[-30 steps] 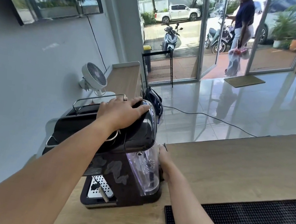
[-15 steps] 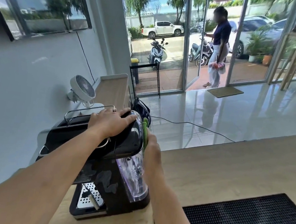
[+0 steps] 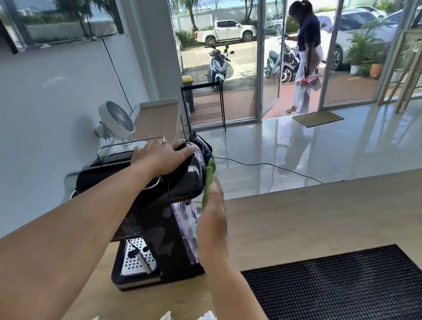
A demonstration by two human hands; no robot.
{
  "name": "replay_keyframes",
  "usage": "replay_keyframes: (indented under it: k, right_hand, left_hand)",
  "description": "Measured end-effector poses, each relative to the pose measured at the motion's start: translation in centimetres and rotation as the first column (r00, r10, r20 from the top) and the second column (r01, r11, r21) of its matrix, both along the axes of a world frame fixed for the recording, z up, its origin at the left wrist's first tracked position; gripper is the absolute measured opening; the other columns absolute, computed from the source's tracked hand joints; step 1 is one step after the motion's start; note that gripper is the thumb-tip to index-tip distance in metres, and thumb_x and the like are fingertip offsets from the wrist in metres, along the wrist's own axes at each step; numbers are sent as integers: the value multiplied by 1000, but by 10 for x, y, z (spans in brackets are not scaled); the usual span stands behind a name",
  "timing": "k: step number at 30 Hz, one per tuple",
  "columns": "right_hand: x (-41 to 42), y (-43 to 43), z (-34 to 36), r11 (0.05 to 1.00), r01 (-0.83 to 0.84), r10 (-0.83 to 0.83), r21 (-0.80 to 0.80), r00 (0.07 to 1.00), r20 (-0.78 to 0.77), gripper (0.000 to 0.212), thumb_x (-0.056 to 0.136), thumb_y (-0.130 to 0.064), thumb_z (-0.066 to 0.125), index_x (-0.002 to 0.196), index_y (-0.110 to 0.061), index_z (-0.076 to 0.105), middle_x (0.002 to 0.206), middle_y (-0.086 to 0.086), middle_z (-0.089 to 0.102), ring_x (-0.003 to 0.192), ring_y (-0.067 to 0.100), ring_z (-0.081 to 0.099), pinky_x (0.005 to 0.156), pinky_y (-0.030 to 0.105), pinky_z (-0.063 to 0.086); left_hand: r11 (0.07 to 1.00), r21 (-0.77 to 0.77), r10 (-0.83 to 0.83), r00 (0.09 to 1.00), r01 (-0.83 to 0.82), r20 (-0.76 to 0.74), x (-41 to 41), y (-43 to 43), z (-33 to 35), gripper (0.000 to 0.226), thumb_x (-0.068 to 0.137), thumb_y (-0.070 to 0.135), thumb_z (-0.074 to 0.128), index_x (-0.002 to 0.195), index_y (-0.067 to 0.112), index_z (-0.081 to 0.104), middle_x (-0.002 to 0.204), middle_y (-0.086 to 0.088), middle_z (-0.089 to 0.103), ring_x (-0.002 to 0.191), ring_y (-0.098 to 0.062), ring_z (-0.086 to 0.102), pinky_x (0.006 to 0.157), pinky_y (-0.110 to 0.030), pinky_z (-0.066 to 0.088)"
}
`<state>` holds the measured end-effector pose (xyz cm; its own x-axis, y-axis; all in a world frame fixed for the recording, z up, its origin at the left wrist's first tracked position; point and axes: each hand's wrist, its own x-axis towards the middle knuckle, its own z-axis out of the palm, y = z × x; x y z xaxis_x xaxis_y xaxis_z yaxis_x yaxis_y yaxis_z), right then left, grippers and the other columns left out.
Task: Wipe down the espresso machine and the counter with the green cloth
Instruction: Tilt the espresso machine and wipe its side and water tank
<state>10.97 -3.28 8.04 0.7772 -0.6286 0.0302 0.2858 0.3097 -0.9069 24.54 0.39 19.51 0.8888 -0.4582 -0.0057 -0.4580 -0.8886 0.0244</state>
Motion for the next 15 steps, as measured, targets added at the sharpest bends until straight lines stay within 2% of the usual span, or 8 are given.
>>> replay_keyframes:
  k: [2, 4, 7, 9, 10, 12, 13, 15]
  right_hand:
    - [14, -21, 6, 999, 26, -26, -21, 999, 23, 58, 91, -57, 29, 138, -34, 54, 138, -12, 58, 130, 7, 49, 112, 37, 38]
    - [26, -33, -16, 999, -13, 12, -34, 999, -38, 54, 94, -53, 28, 134, -33, 58, 134, -9, 62, 128, 12, 53, 106, 38, 42]
    - [21, -23, -74, 998, -43, 54, 48, 971, -233, 51, 98, -47, 25, 143, -35, 47, 146, -11, 49, 132, 10, 43, 111, 38, 34]
    - [2, 0, -96, 998, 21, -1, 53, 935, -355, 60, 95, -51, 22, 152, -34, 30, 158, -10, 30, 144, 12, 28, 120, 44, 21]
    - [-8, 15, -96, 997, 65, -45, 42, 931, -363, 63, 96, -51, 20, 155, -31, 21, 161, -12, 17, 148, 10, 17, 123, 43, 13]
    - [-21, 46, -83, 993, 113, -98, 36, 950, -295, 58, 105, -45, 22, 156, -25, 4, 155, -21, -3, 149, 4, -4, 123, 32, -3]
    - [-25, 60, -72, 990, 136, -124, 37, 965, -233, 57, 106, -40, 23, 156, -24, 0, 153, -22, -9, 148, 1, -10, 120, 26, -7]
    - [-26, 71, -57, 981, 190, -193, -39, 974, -115, 58, 106, -40, 23, 156, -24, -2, 155, -22, -12, 146, -4, -13, 119, 22, -8]
  left_hand:
    - [1000, -11, 4, 1000, -4, 6, -2, 1, 1, 76, 74, 89, 14, 142, 56, 27, 157, -7, 27, 145, -27, 23, 112, -50, 19]
    - [1000, -18, 1, 1000, -1, -2, -4, 1, 3, 74, 76, 88, 16, 142, 55, 27, 157, -7, 26, 144, -28, 24, 112, -50, 18]
    - [1000, -9, -4, 1000, 4, -6, -6, 0, 4, 72, 78, 86, 17, 143, 55, 26, 158, -8, 25, 144, -29, 25, 113, -49, 18]
    - [1000, -2, -2, 1000, 2, -3, -5, 0, 4, 71, 79, 85, 17, 142, 55, 26, 157, -8, 26, 144, -29, 25, 112, -50, 19]
    - [1000, -1, -3, 1000, 3, 1, -4, 0, 5, 71, 79, 85, 17, 142, 56, 26, 157, -8, 27, 143, -29, 26, 112, -50, 19]
    - [1000, -10, -7, 1000, 7, 2, -4, -1, 6, 70, 79, 85, 17, 142, 56, 27, 157, -8, 27, 143, -29, 26, 112, -49, 19]
    - [1000, -14, -10, 1000, 10, -1, -4, -1, 6, 69, 79, 85, 18, 142, 56, 27, 157, -8, 27, 143, -30, 26, 112, -48, 19]
    - [1000, -15, -14, 1000, 14, -6, -5, -1, 5, 69, 79, 85, 18, 142, 56, 27, 157, -9, 27, 143, -30, 26, 111, -48, 20]
